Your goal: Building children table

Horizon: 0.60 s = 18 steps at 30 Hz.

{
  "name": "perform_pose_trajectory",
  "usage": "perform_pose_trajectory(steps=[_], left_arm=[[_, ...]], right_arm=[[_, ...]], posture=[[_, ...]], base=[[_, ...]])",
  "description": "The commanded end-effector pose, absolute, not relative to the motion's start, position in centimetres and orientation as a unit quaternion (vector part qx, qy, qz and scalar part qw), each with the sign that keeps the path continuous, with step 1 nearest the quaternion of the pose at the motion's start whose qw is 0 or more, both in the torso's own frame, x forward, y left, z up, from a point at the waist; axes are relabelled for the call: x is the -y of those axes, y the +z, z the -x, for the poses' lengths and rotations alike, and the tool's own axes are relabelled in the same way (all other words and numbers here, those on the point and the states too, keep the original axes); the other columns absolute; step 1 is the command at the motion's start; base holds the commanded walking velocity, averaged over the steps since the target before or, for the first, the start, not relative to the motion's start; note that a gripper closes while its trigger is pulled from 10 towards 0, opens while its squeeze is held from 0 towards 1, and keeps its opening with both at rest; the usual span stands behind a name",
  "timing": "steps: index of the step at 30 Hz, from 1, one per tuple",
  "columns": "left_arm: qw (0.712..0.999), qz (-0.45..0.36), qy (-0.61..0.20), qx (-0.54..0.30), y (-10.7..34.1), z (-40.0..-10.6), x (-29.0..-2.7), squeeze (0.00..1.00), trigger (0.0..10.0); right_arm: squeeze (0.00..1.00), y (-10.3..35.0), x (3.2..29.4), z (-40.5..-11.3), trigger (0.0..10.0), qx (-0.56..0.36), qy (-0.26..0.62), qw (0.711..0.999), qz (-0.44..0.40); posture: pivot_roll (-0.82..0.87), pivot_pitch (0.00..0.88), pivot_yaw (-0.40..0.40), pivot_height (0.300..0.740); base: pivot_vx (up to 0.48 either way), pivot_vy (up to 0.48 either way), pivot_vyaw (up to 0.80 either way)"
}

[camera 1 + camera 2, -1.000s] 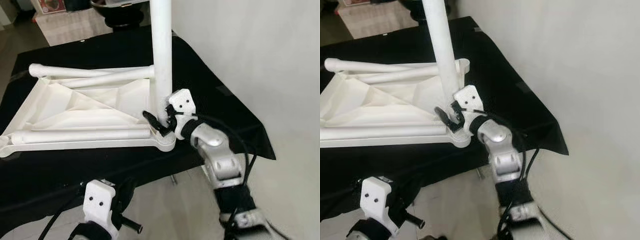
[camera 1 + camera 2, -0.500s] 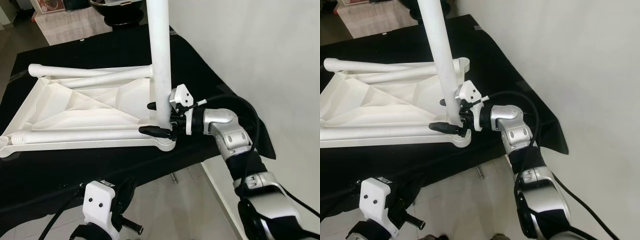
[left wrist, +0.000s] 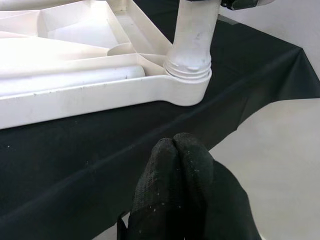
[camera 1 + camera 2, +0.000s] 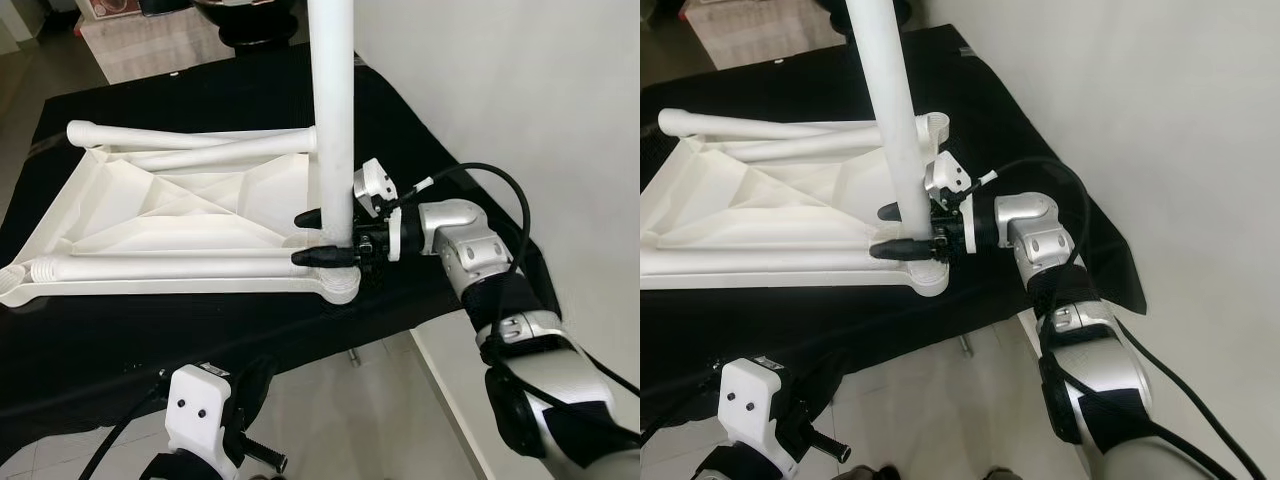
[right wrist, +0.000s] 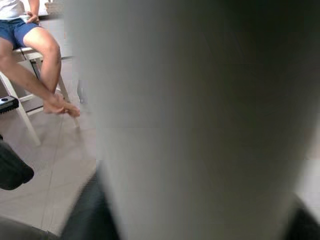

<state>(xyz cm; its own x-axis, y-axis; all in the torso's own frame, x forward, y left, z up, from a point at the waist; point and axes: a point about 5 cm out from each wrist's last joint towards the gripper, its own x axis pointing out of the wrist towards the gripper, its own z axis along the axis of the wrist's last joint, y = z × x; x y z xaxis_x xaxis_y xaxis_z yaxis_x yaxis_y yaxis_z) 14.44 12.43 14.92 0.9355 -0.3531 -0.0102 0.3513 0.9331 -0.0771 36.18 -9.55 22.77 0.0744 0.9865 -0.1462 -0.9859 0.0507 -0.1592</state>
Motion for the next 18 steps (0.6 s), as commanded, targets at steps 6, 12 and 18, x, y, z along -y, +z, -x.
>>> perform_pose_trajectory(steps=[6, 12, 18], left_arm=[[0.983, 0.034, -0.178, -0.021, 14.6, -14.2, -12.4, 0.0, 10.0], [0.983, 0.036, -0.18, -0.022, 14.4, -14.2, -12.4, 0.0, 10.0], [0.983, 0.035, -0.179, -0.022, 14.3, -14.3, -12.7, 0.0, 10.0]], right_arm=[[0.0, 21.7, 9.8, -36.0, 0.0, 0.003, 0.672, 0.733, 0.111], [0.0, 20.2, 11.2, -36.2, 0.0, 0.013, 0.51, 0.852, 0.117], [0.0, 18.2, 11.7, -33.1, 0.0, 0.016, 0.237, 0.967, 0.088]], posture=[[0.06, 0.173, 0.036, 0.74], [0.05, 0.163, 0.022, 0.74], [0.03, 0.167, 0.03, 0.74]], base=[[0.0, 0.0, 0.0], [0.0, 0.0, 0.0], [0.0, 0.0, 0.0]])
